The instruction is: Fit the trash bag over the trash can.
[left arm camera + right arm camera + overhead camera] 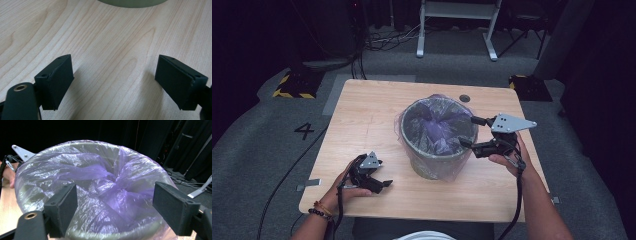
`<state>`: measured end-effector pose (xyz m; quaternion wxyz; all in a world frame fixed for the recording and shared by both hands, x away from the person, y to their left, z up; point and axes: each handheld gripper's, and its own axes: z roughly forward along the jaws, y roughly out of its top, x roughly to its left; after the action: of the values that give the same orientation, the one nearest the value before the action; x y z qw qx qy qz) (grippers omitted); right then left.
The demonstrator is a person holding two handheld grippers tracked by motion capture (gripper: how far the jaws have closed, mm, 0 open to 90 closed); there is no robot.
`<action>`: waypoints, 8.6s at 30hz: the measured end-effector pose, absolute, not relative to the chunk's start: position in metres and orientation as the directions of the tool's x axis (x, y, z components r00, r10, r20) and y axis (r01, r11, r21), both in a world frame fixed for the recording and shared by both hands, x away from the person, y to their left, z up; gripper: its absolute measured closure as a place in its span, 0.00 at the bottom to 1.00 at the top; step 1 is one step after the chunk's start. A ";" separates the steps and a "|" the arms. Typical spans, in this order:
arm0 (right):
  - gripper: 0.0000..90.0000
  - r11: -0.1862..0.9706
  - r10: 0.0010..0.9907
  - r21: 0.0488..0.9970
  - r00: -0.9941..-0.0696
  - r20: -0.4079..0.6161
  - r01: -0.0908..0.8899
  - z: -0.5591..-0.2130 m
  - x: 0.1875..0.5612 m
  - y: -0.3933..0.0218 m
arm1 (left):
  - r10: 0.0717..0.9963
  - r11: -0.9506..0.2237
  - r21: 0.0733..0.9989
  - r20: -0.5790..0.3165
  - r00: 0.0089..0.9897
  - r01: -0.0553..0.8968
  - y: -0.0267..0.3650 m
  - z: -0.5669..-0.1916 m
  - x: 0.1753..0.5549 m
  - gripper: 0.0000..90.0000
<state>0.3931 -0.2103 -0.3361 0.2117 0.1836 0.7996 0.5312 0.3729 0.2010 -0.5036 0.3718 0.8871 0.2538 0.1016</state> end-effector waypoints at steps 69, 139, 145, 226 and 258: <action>0.17 0.723 0.430 0.638 -0.895 -0.118 0.264 -0.324 0.421 -0.131 | 0.525 -0.595 0.711 -0.009 0.851 0.375 0.201 -0.504 0.373 0.16; 0.18 0.699 0.374 0.669 -0.926 -0.041 0.253 -0.330 0.424 -0.135 | 0.525 -0.595 0.711 -0.008 0.851 0.374 0.201 -0.504 0.373 0.16; 0.18 0.678 0.377 0.692 -0.926 -0.037 0.248 -0.330 0.424 -0.137 | 0.526 -0.595 0.711 -0.009 0.851 0.375 0.201 -0.504 0.373 0.16; 0.22 0.594 0.441 0.786 -0.887 -0.140 0.171 -0.305 0.387 -0.201 | 0.526 -0.595 0.711 -0.009 0.851 0.375 0.201 -0.504 0.373 0.16; 0.22 0.640 0.505 0.740 -0.840 -0.200 0.208 -0.340 0.370 -0.225 | 0.526 -0.594 0.711 -0.009 0.851 0.375 0.201 -0.504 0.373 0.16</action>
<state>0.3699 -0.2245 -0.3397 0.1984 0.2017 0.8834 0.3735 0.3729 0.2010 -0.5037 0.3721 0.8871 0.2538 0.1011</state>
